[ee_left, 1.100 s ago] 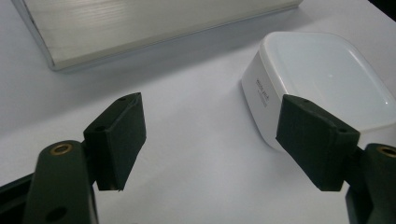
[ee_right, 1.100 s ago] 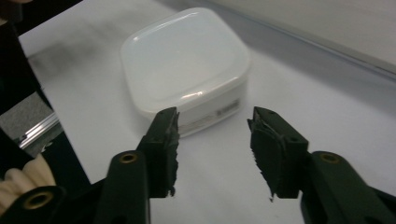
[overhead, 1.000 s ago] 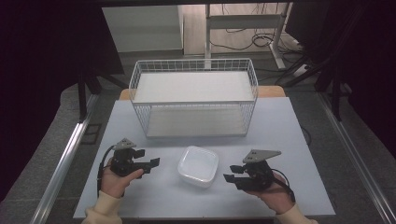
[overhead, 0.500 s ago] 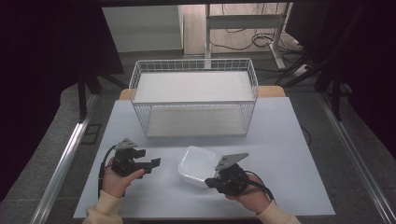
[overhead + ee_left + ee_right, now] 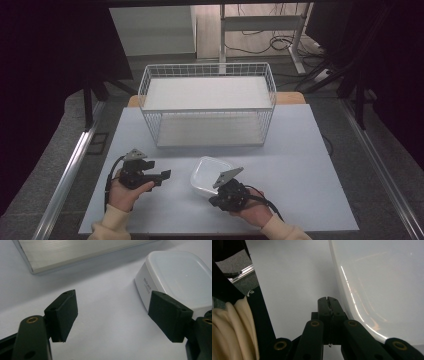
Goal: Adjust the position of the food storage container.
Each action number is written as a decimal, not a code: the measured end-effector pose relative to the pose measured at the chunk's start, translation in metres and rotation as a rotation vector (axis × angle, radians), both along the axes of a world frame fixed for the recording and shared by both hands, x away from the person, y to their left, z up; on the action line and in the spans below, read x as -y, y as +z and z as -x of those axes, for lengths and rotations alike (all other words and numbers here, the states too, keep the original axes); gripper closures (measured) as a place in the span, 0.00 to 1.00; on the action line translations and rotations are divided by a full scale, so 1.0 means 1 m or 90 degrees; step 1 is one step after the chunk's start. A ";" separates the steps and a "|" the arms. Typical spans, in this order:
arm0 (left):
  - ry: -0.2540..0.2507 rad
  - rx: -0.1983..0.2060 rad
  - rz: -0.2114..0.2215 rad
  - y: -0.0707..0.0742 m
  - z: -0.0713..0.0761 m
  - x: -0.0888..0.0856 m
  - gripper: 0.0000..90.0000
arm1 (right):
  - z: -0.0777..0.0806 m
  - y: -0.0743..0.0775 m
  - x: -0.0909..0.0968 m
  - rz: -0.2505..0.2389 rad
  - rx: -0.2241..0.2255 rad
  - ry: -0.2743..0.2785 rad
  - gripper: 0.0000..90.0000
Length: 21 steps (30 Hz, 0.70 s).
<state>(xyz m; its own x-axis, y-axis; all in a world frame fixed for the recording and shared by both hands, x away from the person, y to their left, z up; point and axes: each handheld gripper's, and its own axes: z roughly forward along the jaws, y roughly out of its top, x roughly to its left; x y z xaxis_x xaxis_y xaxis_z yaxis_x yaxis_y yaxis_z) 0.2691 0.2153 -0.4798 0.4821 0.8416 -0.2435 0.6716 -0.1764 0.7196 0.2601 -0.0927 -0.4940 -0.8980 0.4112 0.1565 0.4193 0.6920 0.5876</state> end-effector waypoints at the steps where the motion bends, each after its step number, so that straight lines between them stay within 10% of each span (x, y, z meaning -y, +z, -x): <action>1: 0.000 -0.002 0.000 -0.001 0.000 0.000 0.26 | 0.000 -0.003 0.001 0.008 0.008 -0.005 0.99; 21: 0.000 -0.009 -0.001 -0.003 0.001 -0.001 0.26 | -0.024 0.006 0.039 0.012 0.033 -0.076 0.99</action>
